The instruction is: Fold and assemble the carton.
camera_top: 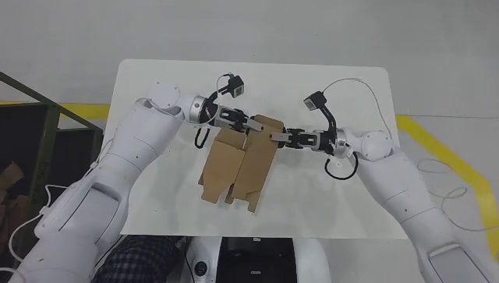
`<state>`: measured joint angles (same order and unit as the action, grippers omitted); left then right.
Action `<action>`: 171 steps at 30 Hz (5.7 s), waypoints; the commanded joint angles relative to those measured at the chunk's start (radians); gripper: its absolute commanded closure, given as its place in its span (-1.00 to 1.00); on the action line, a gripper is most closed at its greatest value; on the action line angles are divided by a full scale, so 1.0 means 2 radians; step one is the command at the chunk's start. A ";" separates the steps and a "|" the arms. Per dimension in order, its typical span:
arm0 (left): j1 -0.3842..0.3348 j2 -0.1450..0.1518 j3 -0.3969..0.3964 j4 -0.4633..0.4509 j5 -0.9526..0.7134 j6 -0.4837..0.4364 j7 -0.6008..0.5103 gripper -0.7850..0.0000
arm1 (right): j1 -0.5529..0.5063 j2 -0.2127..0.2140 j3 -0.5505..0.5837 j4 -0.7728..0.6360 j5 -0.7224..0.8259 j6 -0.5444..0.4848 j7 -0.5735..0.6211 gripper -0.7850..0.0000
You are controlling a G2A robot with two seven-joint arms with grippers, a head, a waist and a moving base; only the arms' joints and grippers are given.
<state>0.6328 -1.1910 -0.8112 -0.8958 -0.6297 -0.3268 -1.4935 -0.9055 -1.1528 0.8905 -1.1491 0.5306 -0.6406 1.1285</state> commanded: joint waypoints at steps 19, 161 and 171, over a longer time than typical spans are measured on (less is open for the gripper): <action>0.026 0.025 -0.074 -0.001 -0.046 -0.040 0.040 -1.00 | -0.021 -0.001 0.035 0.007 0.055 0.051 -0.040 1.00; 0.033 0.048 -0.133 0.021 -0.013 0.024 -0.021 1.00 | -0.239 -0.014 0.219 -0.231 -0.054 0.142 -0.267 -1.00; 0.029 0.064 -0.042 -0.046 -0.034 0.021 -0.021 1.00 | -0.187 -0.015 0.198 -0.168 0.074 0.209 -0.113 -1.00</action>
<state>0.6932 -1.0681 -0.9194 -0.9702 -0.6960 -0.2844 -1.5359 -1.2913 -1.1815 1.2979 -1.4991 0.6506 -0.2390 0.8698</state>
